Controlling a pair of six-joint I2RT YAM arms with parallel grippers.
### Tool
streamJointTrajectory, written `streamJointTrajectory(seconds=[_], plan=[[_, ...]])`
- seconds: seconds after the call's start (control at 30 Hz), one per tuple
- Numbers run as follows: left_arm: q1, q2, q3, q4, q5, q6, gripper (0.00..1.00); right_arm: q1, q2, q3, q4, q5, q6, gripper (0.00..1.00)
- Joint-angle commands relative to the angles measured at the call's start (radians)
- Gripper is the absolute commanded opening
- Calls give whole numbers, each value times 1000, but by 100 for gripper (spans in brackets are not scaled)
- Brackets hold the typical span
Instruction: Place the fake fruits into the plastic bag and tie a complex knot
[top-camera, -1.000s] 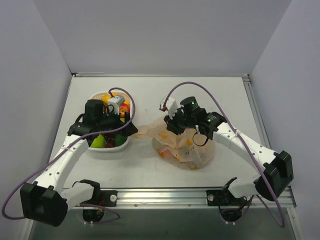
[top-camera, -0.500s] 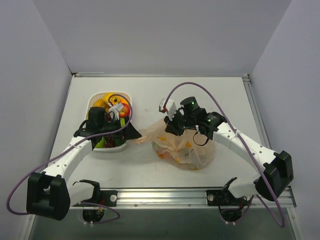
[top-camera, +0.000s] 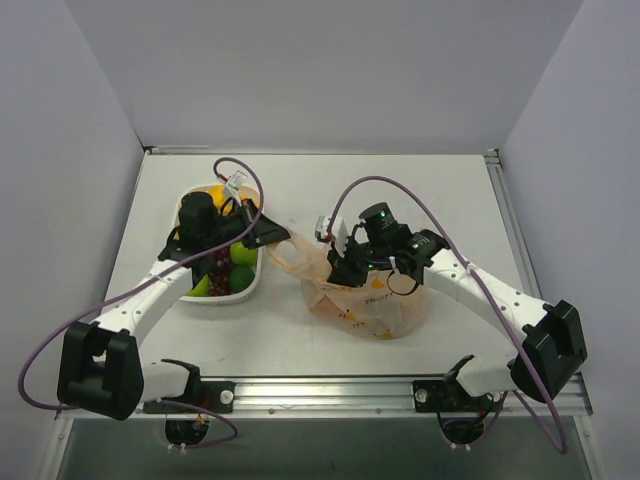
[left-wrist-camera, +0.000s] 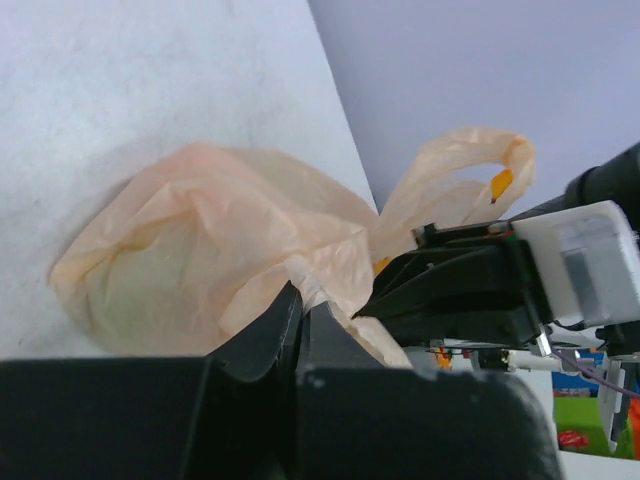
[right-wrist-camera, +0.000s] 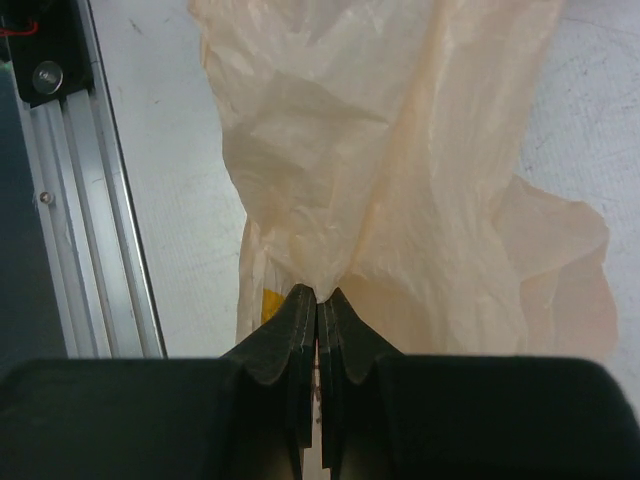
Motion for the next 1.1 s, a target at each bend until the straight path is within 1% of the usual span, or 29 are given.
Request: streamJointTrajectory(seconds=[0.0, 0.1, 0.13, 0.17, 0.23, 0.27, 0.33, 0.4, 0.43, 0.53, 0.57, 0.6, 0.67, 0.73, 0.77, 0.8, 0.83, 0.87, 0.97, 1.07], plan=[[-86, 32, 57, 145, -38, -30, 1, 10, 12, -11, -6, -92, -23, 0], [-149, 55, 52, 161, -69, -15, 2, 14, 25, -5, 16, -103, -12, 0], [-180, 67, 52, 159, -78, 3, 2, 12, 28, -2, 19, -111, -6, 2], [-192, 72, 52, 159, -92, 12, 2, 12, 28, 6, 19, -115, -5, 7], [-213, 90, 57, 159, -98, 35, 2, 12, 28, 12, 16, -131, 1, 10], [-212, 95, 57, 159, -93, 40, 2, 9, 22, 23, 13, -129, 17, 14], [-212, 95, 63, 162, -83, 69, 2, -5, 13, 33, -15, -123, 15, 18], [-203, 86, 68, 162, -54, 94, 2, -52, -11, 46, -32, -123, 15, 25], [-191, 81, 71, 180, -29, 114, 2, -75, -21, 50, -47, -123, 15, 30], [-166, 63, 75, 213, 54, 143, 2, -150, -62, 81, -67, -145, 20, 51], [-154, 56, 72, 217, 66, 147, 2, -163, -80, 89, -72, -149, 21, 61], [-149, 50, 69, 225, 80, 157, 3, -181, -88, 104, -72, -152, 27, 66], [-148, 38, 66, 234, 111, 192, 4, -187, -99, 116, -76, -158, 32, 72], [-148, 32, 71, 240, 141, 235, 4, -190, -94, 136, -76, -174, 47, 74], [-148, 32, 74, 240, 147, 246, 4, -192, -82, 142, -78, -183, 54, 79], [-148, 32, 81, 242, 157, 276, 5, -191, -76, 148, -78, -197, 58, 85], [-148, 32, 88, 242, 179, 293, 5, -186, -59, 158, -76, -201, 63, 99], [-149, 35, 95, 243, 199, 307, 6, -183, -47, 164, -76, -203, 63, 100], [-157, 52, 138, 245, 262, 362, 7, -158, 4, 188, -76, -206, 47, 100], [-166, 72, 178, 250, 282, 397, 7, -134, 48, 188, -69, -206, 12, 100]])
